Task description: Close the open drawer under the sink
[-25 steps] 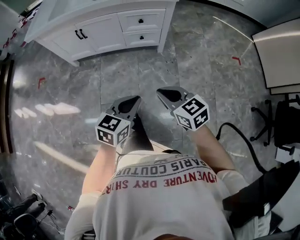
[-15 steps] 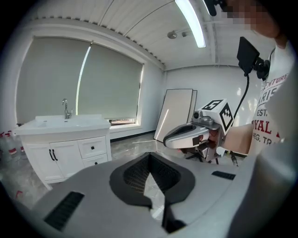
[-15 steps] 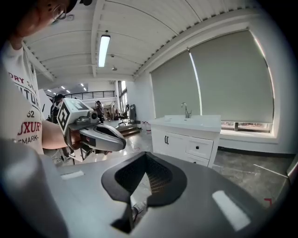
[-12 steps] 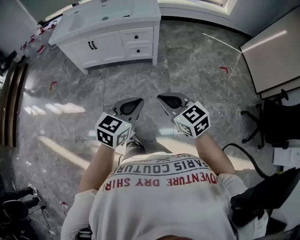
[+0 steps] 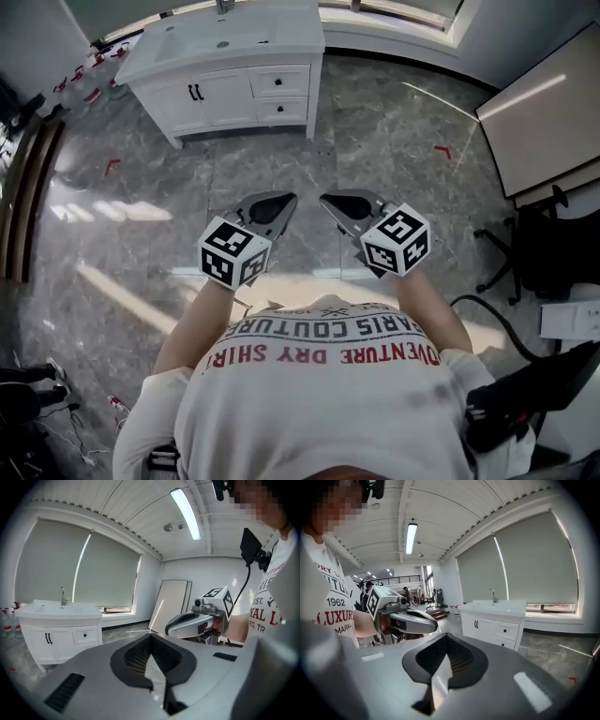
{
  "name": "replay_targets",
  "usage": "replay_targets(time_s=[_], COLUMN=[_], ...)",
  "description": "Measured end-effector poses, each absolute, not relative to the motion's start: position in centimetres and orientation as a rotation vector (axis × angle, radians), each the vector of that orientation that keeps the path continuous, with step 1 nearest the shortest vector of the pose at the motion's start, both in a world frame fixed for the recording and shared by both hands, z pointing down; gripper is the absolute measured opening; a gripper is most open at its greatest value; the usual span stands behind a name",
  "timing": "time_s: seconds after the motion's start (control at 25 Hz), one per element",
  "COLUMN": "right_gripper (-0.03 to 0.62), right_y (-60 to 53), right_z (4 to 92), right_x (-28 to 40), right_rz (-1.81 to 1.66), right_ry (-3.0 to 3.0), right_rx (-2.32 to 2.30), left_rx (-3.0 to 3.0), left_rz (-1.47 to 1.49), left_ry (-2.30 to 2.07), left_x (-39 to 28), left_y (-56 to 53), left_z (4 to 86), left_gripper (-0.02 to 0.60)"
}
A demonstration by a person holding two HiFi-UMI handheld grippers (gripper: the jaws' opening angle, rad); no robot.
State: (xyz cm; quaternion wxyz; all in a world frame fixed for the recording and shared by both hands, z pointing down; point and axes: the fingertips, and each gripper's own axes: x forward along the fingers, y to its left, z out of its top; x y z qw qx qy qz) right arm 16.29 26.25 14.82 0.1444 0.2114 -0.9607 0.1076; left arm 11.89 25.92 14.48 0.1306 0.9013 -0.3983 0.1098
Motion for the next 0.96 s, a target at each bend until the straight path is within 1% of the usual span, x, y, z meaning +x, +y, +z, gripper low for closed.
replay_targets(time_s=[0.44, 0.96], right_gripper=[0.0, 0.0], right_y=[29.7, 30.3], right_z=[14.2, 13.4], right_x=[17.6, 17.6], right_rz=[0.339, 0.327], right_ry=[-2.791, -2.812], right_rx=[0.63, 0.633], left_rx=[2.633, 2.645], left_rz=[0.352, 0.37], left_ry=[-1.142, -1.142], left_x=[13.5, 13.9], left_y=[29.3, 30.2], left_z=[13.9, 13.3], left_gripper=[0.002, 0.002])
